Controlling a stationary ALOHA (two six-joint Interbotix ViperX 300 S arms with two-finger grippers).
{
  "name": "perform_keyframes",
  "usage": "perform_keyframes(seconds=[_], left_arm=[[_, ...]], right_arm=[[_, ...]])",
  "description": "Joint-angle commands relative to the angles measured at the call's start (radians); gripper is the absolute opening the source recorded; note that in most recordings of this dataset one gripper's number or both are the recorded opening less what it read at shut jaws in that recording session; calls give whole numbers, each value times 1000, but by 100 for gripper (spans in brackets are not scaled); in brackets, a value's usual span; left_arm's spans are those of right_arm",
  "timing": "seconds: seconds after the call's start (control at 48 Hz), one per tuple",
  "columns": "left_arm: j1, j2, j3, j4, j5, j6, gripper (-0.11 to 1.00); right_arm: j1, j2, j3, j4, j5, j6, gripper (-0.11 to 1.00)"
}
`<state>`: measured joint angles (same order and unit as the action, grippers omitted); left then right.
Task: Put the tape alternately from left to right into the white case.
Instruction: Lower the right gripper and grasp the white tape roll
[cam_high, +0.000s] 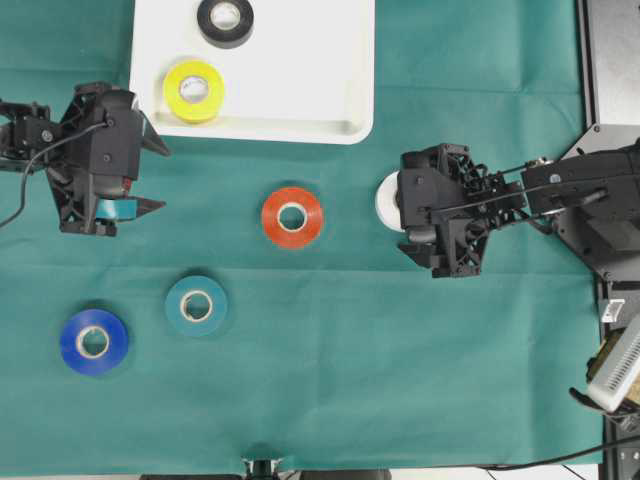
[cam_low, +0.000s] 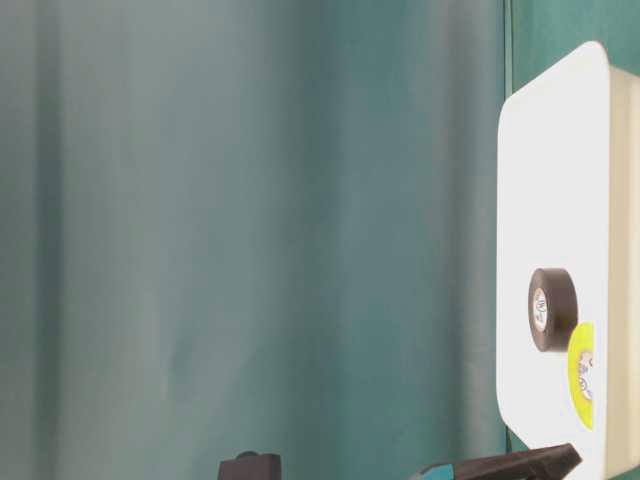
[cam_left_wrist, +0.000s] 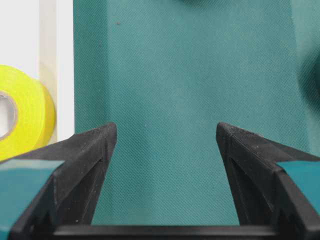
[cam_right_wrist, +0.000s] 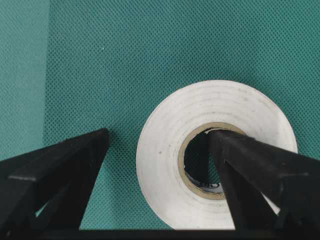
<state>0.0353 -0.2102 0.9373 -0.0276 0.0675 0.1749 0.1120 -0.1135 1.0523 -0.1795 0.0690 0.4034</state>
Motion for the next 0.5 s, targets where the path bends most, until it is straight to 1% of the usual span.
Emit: perform_keyframes(seconds=[0.0,0.104,0.208,0.271,0.354,0.416,0.479], left_arm=[[-2,-9,-8,-3,-8,0,80],[-3,-8,-8,-2,-8,0,80],[-2,-8,-5,-3,-8,0,80],[-3,-8,-3,-2,-8,0,80],[-2,-8,0,-2,-8,-2,80],[-2,-9,0,-2,-8,-2,80],[-2,-9,0,-2,-8,-2,80]], right_arm=[[2,3,-12,-2,-8,2,66],[2,3,-15,-2,-5,2,65],[2,3,-18,-3,-3,0,59],[2,2,-20,-3,-3,0,49],[2,-2,-25,-3,-3,0,30],[2,-8,-25,-3,-3,0,18],[2,-14,-25,-3,-2,0,11]])
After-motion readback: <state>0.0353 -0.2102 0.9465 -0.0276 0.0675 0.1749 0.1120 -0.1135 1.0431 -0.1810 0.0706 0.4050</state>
